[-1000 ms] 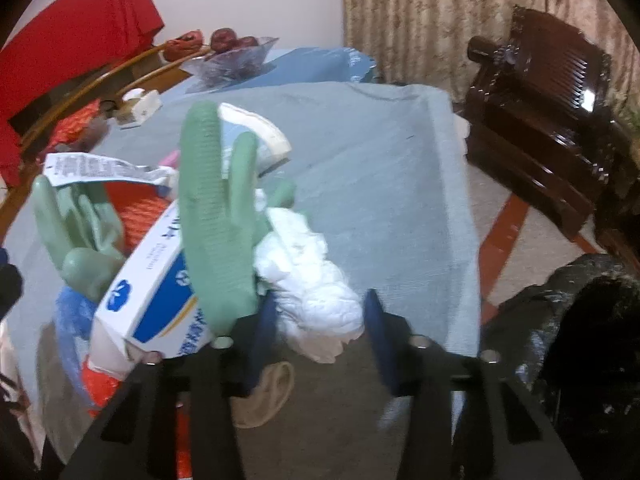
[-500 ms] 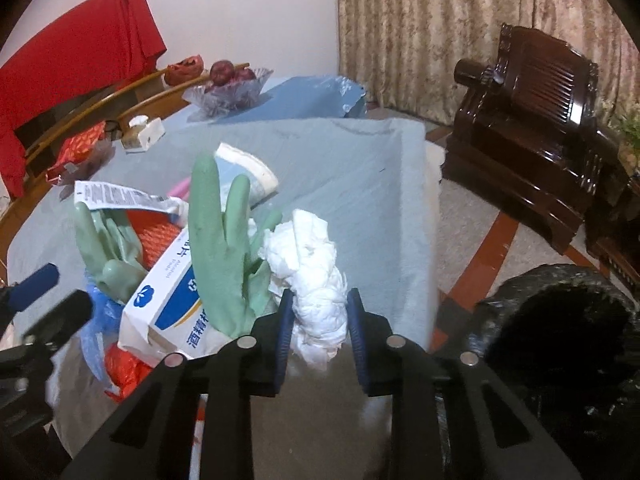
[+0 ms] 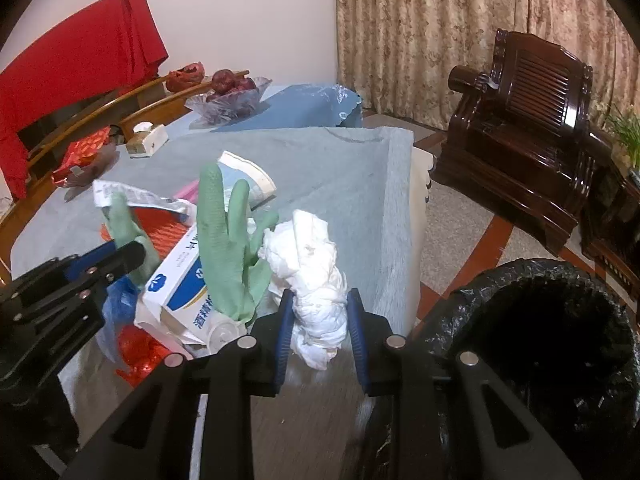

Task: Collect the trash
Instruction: 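Drop the white tissue into the bin with the right tool while the left tool grasps a green glove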

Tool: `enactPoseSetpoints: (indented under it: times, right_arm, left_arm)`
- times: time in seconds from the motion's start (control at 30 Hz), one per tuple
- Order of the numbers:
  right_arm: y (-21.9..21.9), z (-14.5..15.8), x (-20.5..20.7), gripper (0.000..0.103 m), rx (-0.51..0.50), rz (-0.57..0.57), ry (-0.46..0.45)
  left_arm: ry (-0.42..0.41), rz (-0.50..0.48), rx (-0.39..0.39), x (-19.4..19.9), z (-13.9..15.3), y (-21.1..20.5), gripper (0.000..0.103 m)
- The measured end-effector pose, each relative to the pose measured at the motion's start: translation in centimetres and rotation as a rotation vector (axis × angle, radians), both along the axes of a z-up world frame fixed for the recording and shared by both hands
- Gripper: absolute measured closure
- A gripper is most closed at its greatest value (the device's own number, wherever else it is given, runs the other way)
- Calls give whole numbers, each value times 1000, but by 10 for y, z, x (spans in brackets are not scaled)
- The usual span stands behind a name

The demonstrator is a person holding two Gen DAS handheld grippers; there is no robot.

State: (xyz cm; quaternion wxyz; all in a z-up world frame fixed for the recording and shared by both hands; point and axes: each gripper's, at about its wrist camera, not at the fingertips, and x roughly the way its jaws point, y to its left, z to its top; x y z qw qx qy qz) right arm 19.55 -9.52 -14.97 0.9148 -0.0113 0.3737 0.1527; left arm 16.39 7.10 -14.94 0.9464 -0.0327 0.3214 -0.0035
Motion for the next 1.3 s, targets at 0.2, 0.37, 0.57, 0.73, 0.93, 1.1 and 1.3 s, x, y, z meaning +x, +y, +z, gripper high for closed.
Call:
enactPoseSetpoints:
  times: [0.2,0.37,0.57,0.73,0.93,1.1,1.3]
  right_arm:
    - [-6,9,-14,76,14,4,-22]
    - [-13,23,-27,76,36,5,-55]
    - [-21,44,-40,76,56,6,-103]
    - [-34,61,-54,76,66,-11,-145]
    - [-63,79,-70,76,78,-62,-180]
    - [-92,84,-84,76,83,-125,-188]
    - [-133,80,-99,76,57,-221,-183]
  left_arm:
    - [-17,9,-23,-12,10,1,98]
    - [-67,5,-55,-29,32,4,99]
    - [-113,-49,-88,-42,58,-8,99]
    - [-125,-109,-117,-52,73,-26,99]
    - [-142,-186,-129,-61,88,-54,99]
    - [-148,-268,-151,-64,97,-86,99]
    - [-150,-378,-157,-67,95,-130,99]
